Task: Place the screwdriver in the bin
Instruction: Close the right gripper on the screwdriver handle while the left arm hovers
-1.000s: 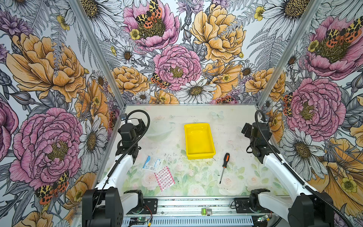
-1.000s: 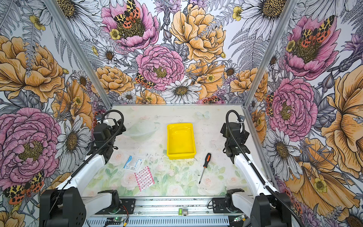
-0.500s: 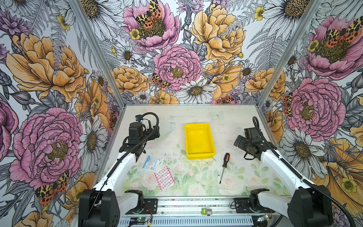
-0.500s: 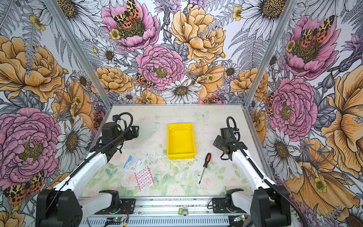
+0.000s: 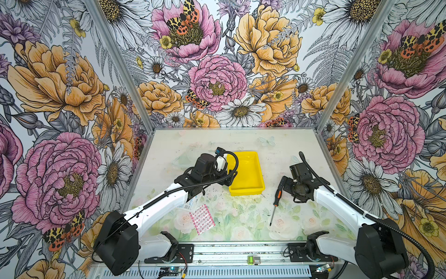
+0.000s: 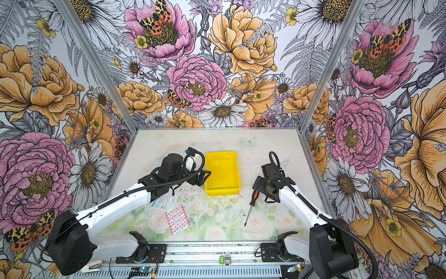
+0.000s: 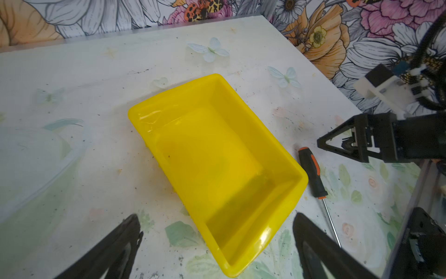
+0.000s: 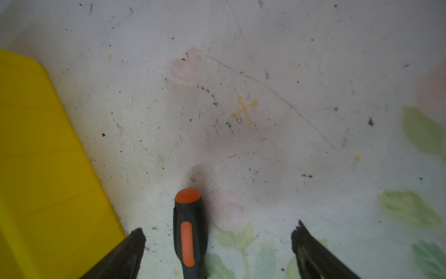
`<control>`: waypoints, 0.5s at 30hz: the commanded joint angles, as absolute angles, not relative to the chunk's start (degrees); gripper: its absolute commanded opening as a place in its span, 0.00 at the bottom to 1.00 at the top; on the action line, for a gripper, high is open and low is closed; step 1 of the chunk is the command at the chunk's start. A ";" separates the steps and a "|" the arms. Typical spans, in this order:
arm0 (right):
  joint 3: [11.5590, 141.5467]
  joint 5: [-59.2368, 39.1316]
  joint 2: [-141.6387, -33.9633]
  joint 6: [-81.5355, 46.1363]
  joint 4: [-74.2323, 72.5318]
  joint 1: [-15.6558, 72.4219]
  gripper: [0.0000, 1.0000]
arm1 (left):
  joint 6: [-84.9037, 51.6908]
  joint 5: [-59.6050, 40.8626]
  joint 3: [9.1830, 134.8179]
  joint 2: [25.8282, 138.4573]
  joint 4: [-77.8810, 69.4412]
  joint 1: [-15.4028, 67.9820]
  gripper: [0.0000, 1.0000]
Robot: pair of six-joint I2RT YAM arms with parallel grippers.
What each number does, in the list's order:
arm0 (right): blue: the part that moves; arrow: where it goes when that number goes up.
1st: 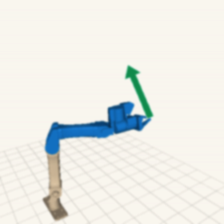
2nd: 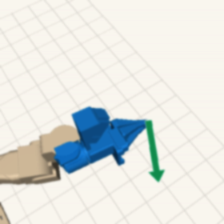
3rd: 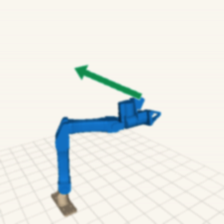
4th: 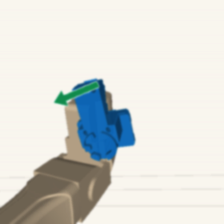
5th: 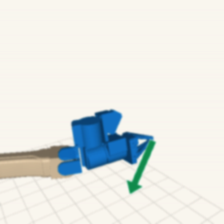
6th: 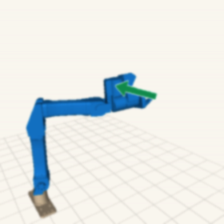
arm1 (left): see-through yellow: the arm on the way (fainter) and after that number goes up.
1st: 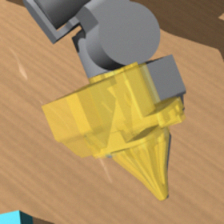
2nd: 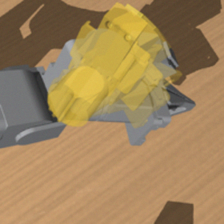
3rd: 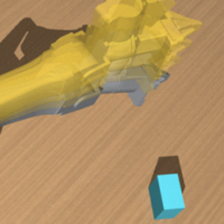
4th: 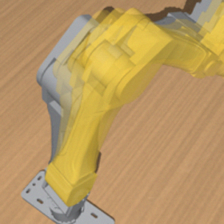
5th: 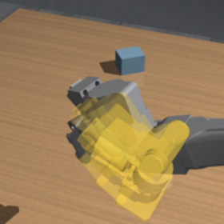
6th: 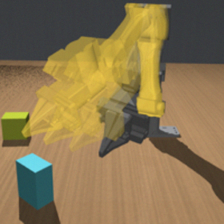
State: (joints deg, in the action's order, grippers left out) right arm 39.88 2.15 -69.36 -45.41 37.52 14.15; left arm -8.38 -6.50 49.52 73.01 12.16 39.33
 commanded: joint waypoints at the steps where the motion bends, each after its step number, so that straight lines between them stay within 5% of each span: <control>1: 39.47 -0.16 -70.58 -44.63 37.74 14.71 0.95 | -7.64 -5.82 51.43 74.63 11.04 44.08 0.99; 15: 38.85 -2.34 -75.90 -43.11 36.04 17.35 0.80 | -8.37 -1.09 50.69 75.46 11.00 51.68 0.99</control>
State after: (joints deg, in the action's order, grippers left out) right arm 39.11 -1.50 -74.91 -43.83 37.34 16.84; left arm -8.58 -3.09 50.68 76.95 11.73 51.27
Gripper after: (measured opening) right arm 0.808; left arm 0.986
